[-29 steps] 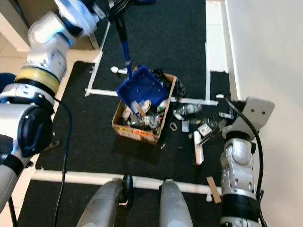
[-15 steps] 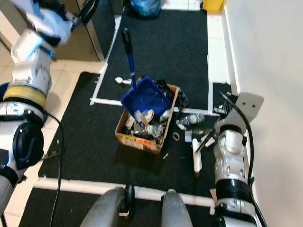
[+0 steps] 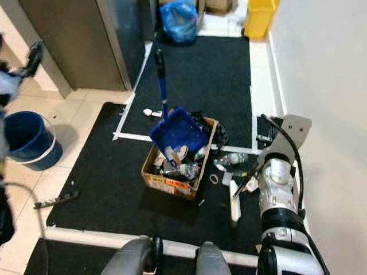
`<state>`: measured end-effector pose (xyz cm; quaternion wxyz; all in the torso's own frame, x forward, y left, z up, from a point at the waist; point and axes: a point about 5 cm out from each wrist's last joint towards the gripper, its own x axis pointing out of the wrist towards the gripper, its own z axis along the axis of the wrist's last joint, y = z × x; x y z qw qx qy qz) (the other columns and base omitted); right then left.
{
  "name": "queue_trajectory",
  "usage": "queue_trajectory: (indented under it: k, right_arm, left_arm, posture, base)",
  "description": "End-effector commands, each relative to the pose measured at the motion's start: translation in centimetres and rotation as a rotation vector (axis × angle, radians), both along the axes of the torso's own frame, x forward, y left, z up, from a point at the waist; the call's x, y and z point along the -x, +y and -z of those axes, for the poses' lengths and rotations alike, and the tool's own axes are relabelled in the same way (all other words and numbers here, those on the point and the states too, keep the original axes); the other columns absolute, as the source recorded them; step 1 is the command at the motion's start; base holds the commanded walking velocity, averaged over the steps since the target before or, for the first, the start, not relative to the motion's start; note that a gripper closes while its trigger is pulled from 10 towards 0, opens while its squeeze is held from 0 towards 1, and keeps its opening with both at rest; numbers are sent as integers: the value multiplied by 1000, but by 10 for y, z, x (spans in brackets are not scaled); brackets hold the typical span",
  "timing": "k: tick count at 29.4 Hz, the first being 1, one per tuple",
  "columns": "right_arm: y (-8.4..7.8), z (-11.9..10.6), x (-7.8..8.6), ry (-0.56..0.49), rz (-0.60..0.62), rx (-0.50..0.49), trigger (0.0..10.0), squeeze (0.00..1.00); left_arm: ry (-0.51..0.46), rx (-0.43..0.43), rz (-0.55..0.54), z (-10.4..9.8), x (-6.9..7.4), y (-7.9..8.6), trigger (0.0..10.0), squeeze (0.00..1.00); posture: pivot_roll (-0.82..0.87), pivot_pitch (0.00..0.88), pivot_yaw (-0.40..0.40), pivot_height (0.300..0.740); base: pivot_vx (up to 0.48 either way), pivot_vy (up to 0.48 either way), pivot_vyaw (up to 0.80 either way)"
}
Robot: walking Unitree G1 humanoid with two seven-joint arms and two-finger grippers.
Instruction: Sweep floor
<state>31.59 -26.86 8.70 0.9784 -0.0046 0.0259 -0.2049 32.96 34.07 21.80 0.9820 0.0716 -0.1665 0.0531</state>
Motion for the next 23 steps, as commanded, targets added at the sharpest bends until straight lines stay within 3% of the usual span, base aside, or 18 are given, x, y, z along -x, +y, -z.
queue_trajectory:
  k: [1, 2, 4, 5, 6, 8, 9, 10, 12, 15, 19, 21, 23]
  right_arm:
    - [-3, -4, -3, -19, 11, 16, 10000, 0]
    - [-3, -4, -4, -17, 10, 17, 10000, 0]
    - [-3, -4, -5, -17, 9, 18, 10000, 0]
    - [-2, -3, -5, -13, 7, 18, 10000, 0]
    - [-2, -3, -5, -13, 7, 18, 10000, 0]
    - [0, 1, -5, 3, 1, 17, 10000, 0]
    - [0, 1, -5, 3, 1, 17, 10000, 0]
    - [1, 3, -5, 9, -1, 17, 10000, 0]
    - [2, 11, -1, 39, -5, 13, 10000, 0]
    - [6, 24, 4, 81, -19, 0, 10000, 0]
    - [12, 29, 5, 101, -39, -4, 10000, 0]
    - [14, 31, 5, 107, -45, -4, 10000, 0]
    - [16, 36, 7, 130, -54, -7, 10000, 0]
  left_arm:
    - [139, 70, -143, 36, 21, 30, 10000, 0]
    - [193, 102, -182, 52, 29, 36, 10000, 0]
    - [225, 121, -204, 61, 34, 40, 10000, 0]
    - [287, 162, -233, 80, 43, 43, 10000, 0]
    - [287, 162, -233, 80, 43, 43, 10000, 0]
    - [421, 243, -289, 120, 65, 45, 10000, 0]
    - [421, 243, -289, 120, 65, 45, 10000, 0]
    - [464, 266, -311, 133, 73, 45, 10000, 0]
    - [566, 361, -343, 168, 94, 37, 10000, 0]
    - [716, 465, -298, 215, 114, 4, 10000, 0]
    - [844, 496, -225, 244, 125, -29, 10000, 0]
    - [873, 502, -207, 250, 128, -36, 10000, 0]
    - [964, 510, -173, 265, 138, -53, 10000, 0]
  posture:
    - [149, 0, 36, 740]
    - [149, 0, 36, 740]
    - [150, 0, 36, 740]
    - [150, 0, 35, 740]
    - [150, 0, 35, 740]
    - [147, 0, 36, 740]
    - [147, 0, 36, 740]
    - [147, 0, 36, 740]
    - [145, 0, 35, 740]
    - [144, 0, 33, 740]
    - [137, 0, 33, 740]
    - [135, 0, 33, 740]
    - [131, 0, 31, 740]
  base:
    - [0, 0, 0]
    - [0, 0, 0]
    - [0, 0, 0]
    - [0, 0, 0]
    - [0, 0, 0]
    - [0, 0, 0]
    - [0, 0, 0]
    - [0, 0, 0]
    - [0, 0, 0]
    - [0, 0, 0]
    - [0, 0, 0]
    - [0, 0, 0]
    - [0, 0, 0]
